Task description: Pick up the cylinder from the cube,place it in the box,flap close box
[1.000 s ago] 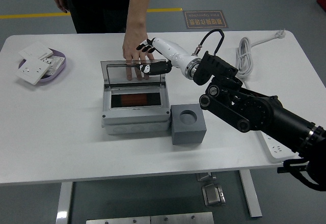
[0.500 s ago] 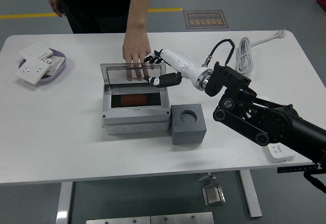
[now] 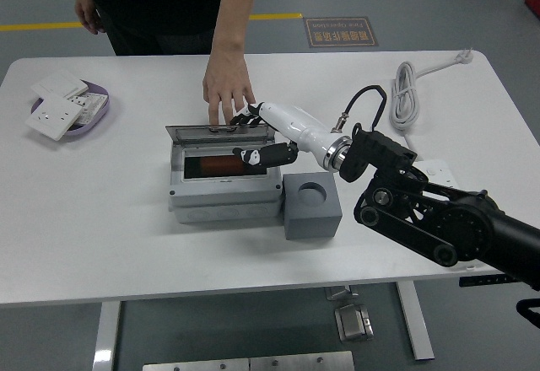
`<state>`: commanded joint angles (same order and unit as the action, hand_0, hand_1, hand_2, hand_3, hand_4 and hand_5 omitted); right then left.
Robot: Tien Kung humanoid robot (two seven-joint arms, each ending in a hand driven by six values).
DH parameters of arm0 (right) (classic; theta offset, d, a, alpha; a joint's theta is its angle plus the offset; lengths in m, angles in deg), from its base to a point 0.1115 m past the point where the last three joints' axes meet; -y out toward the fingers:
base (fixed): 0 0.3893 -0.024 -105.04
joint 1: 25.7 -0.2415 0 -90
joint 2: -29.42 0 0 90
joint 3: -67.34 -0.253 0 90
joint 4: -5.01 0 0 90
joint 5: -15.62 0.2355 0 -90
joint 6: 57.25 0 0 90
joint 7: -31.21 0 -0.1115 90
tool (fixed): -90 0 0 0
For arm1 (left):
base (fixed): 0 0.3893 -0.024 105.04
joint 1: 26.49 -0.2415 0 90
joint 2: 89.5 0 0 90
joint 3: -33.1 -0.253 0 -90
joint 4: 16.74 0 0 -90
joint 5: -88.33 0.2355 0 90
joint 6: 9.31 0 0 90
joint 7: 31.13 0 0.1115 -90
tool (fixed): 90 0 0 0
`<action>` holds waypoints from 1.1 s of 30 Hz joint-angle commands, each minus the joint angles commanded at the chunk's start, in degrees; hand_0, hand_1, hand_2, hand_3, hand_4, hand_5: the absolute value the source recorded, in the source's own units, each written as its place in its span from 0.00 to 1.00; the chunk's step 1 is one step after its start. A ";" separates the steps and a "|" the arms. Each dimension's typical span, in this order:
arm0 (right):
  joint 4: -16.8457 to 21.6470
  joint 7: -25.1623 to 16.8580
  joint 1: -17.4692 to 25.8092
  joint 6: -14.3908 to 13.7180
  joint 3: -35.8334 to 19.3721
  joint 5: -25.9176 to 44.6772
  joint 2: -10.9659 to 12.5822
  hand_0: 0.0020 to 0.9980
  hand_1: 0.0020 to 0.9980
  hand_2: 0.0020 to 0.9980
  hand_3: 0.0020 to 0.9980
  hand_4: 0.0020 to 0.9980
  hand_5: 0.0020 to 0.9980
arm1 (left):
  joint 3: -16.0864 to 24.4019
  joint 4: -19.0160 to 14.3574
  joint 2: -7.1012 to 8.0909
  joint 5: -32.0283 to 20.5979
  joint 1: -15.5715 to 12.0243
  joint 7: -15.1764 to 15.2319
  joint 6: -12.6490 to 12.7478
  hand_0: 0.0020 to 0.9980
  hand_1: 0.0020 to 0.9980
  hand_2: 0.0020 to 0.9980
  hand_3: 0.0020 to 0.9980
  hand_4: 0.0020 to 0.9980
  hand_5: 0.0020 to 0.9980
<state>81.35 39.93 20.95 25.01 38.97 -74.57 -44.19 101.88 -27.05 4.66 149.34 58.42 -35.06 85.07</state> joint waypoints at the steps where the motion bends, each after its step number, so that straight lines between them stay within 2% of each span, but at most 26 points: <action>1: 0.43 0.08 0.24 -0.07 0.08 -0.17 0.06 0.82 0.73 0.74 0.74 0.67 0.36 | -0.01 0.00 -0.03 -0.02 -0.01 0.00 0.00 0.59 0.62 0.57 0.60 0.66 0.25; 6: 1.70 0.48 1.01 -0.27 0.66 -1.38 -0.17 0.81 0.73 0.74 0.74 0.67 0.36 | 0.04 0.00 -0.07 0.00 -0.08 -0.07 0.03 0.59 0.62 0.57 0.60 0.66 0.25; 33: 1.94 1.03 2.43 -0.10 0.45 -3.68 -0.24 0.80 0.72 0.74 0.74 0.65 0.35 | 0.17 0.00 -0.11 -0.13 0.01 0.00 0.06 0.59 0.62 0.57 0.59 0.64 0.25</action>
<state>83.30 40.96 23.38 24.91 39.42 -78.26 -44.42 102.05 -27.05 4.56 149.20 58.42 -35.05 85.13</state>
